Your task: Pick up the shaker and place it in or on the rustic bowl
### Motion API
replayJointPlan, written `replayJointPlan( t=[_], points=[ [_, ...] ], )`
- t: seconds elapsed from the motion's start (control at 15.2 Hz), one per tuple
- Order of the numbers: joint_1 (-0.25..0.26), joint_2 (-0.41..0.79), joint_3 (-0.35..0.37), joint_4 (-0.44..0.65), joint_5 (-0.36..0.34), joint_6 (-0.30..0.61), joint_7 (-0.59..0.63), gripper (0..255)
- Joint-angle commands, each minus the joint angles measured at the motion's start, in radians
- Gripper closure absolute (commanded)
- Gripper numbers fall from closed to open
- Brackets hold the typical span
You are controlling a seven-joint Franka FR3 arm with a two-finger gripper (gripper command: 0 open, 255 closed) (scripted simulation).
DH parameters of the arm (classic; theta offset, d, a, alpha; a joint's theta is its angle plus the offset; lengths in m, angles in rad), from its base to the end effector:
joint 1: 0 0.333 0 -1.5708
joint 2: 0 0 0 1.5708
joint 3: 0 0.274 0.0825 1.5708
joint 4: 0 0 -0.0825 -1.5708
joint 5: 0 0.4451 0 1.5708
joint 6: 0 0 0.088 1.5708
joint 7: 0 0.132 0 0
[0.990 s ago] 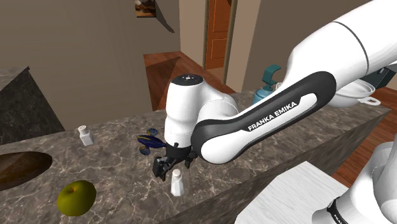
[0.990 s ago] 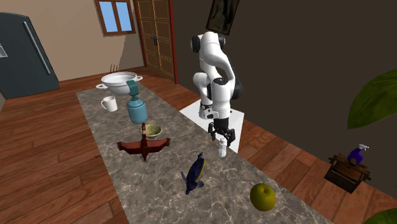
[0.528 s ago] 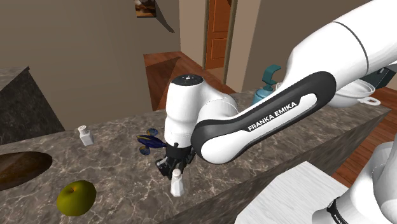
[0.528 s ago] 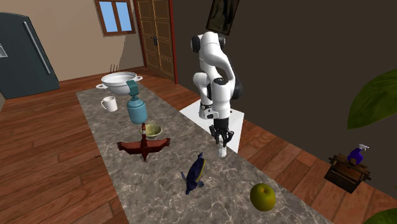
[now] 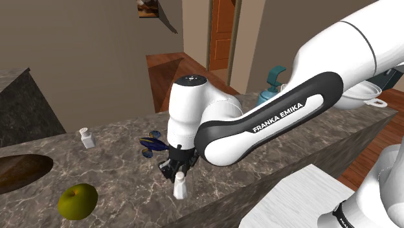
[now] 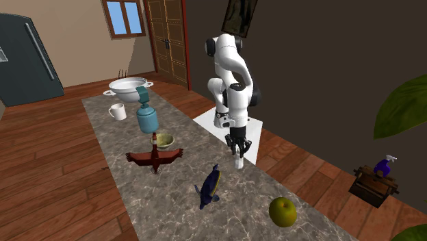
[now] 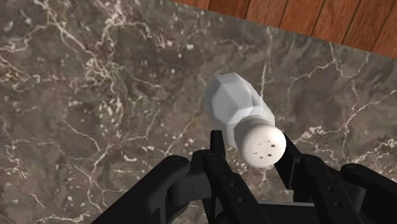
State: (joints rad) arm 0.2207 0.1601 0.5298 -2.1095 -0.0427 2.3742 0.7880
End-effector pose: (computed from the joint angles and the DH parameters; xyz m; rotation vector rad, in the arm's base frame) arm 0.4540 0.4252 0.2587 -3.0166 0.0292 -0.0872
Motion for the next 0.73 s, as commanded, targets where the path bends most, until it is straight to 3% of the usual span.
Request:
replayJointPlan(
  t=[0.0,0.66],
  points=[
    [-0.002,-0.012,0.002,0.008,0.009,-0.019,-0.006,255],
    [-0.013,-0.082,0.009,0.073,0.056,-0.145,-0.033,255]
  ],
)
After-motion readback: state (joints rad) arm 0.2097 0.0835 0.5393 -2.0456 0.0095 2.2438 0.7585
